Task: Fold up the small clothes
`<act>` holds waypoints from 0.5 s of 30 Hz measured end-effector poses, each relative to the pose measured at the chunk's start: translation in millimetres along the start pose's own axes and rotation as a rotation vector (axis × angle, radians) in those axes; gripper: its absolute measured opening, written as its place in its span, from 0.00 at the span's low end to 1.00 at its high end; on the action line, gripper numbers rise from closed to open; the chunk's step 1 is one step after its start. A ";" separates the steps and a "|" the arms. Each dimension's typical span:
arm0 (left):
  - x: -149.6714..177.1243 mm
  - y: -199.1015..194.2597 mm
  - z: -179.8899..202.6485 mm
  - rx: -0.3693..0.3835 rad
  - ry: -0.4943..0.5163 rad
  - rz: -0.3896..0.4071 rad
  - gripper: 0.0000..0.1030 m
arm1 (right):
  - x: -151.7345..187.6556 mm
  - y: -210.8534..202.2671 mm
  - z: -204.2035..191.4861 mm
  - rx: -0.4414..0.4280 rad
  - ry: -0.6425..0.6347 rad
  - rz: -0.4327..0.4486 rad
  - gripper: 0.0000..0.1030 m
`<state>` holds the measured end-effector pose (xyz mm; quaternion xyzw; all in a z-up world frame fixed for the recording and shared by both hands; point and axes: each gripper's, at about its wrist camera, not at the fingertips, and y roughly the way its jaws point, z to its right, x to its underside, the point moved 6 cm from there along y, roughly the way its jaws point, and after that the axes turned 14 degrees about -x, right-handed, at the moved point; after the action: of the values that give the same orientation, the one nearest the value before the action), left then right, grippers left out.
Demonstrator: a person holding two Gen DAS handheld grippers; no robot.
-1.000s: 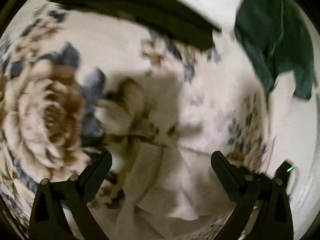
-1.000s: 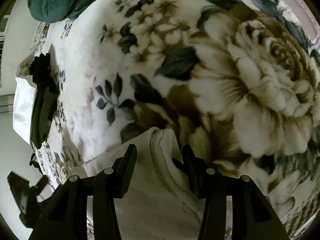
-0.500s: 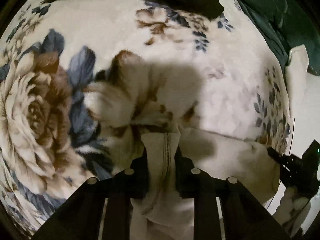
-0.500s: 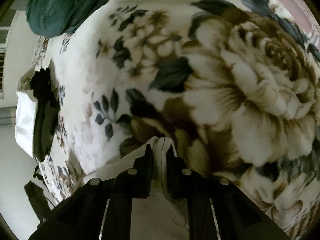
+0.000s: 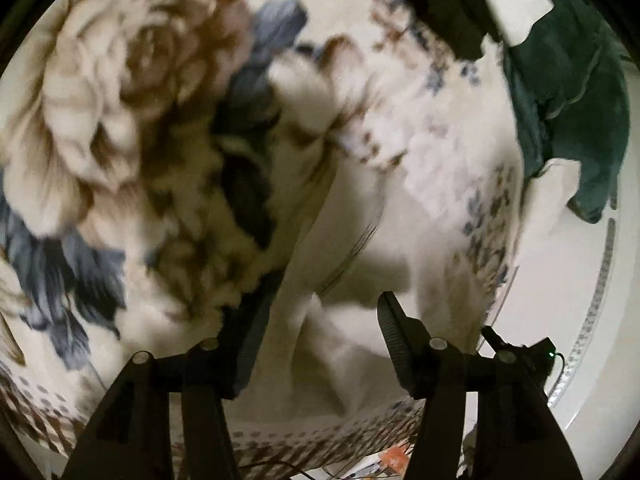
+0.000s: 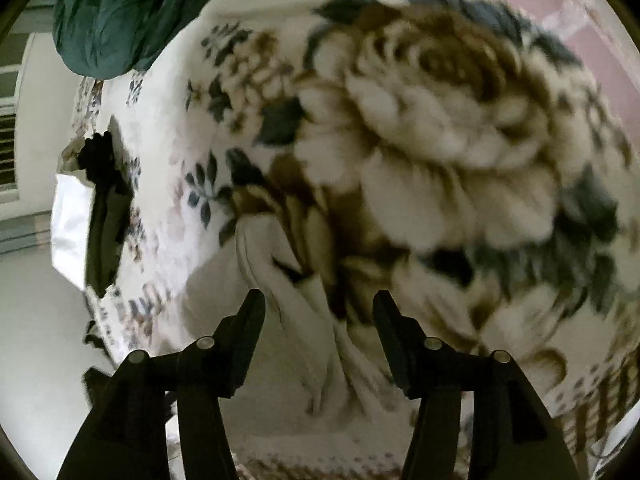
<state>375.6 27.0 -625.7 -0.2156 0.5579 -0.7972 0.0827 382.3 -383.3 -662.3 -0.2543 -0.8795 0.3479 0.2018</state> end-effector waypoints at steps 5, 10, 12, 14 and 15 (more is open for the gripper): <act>5.6 8.9 13.6 -0.064 0.025 0.045 0.12 | 24.0 12.0 4.0 -0.030 0.032 -0.036 0.44; 12.7 -5.7 15.9 -0.082 0.041 0.113 0.04 | 20.8 1.3 -5.9 0.026 -0.015 0.042 0.09; 16.7 -13.9 11.1 -0.067 0.028 0.118 0.04 | 14.2 -6.7 -11.2 0.027 -0.024 0.068 0.08; 19.2 -20.2 6.8 -0.048 0.012 0.117 0.04 | 7.5 -13.9 -17.3 0.029 -0.036 0.084 0.08; 20.8 -25.4 1.4 -0.043 0.012 0.114 0.04 | 4.8 -15.9 -18.8 0.043 -0.045 0.085 0.08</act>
<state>360.3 27.4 -596.6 -0.1805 0.5868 -0.7802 0.1198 383.7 -380.8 -637.4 -0.2792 -0.8645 0.3808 0.1723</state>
